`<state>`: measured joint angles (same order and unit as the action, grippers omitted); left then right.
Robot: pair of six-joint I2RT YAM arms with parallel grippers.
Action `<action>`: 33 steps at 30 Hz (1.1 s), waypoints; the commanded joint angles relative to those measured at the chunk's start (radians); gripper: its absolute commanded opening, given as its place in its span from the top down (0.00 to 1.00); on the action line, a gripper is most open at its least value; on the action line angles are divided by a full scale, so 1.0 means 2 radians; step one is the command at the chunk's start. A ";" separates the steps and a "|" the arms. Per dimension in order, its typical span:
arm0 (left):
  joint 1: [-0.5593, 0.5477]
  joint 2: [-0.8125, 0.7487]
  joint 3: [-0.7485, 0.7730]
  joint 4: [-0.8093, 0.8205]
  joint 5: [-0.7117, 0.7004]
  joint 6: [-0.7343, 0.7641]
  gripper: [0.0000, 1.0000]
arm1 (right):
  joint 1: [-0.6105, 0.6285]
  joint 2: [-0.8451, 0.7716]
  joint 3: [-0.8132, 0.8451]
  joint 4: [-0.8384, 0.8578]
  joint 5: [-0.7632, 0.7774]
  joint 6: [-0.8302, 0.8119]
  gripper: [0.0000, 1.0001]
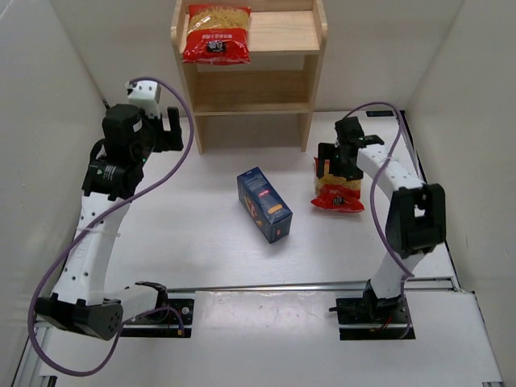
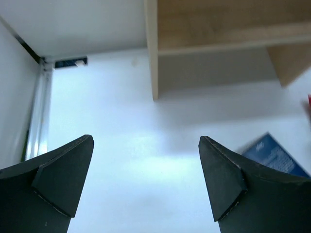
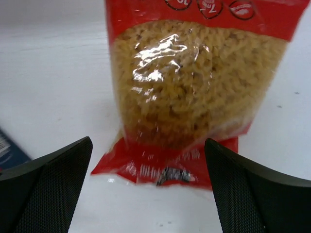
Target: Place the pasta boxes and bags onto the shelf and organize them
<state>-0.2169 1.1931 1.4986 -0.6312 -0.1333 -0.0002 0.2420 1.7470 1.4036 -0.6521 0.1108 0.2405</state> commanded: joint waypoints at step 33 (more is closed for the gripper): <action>0.057 -0.039 -0.059 -0.065 0.084 0.000 0.00 | 0.036 -0.212 -0.101 0.017 0.144 0.011 1.00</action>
<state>-0.1074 1.1408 1.3476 -0.7589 0.0265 0.0002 0.2897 1.3994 1.0996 -0.6575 0.3111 0.2714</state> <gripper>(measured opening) 0.998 0.134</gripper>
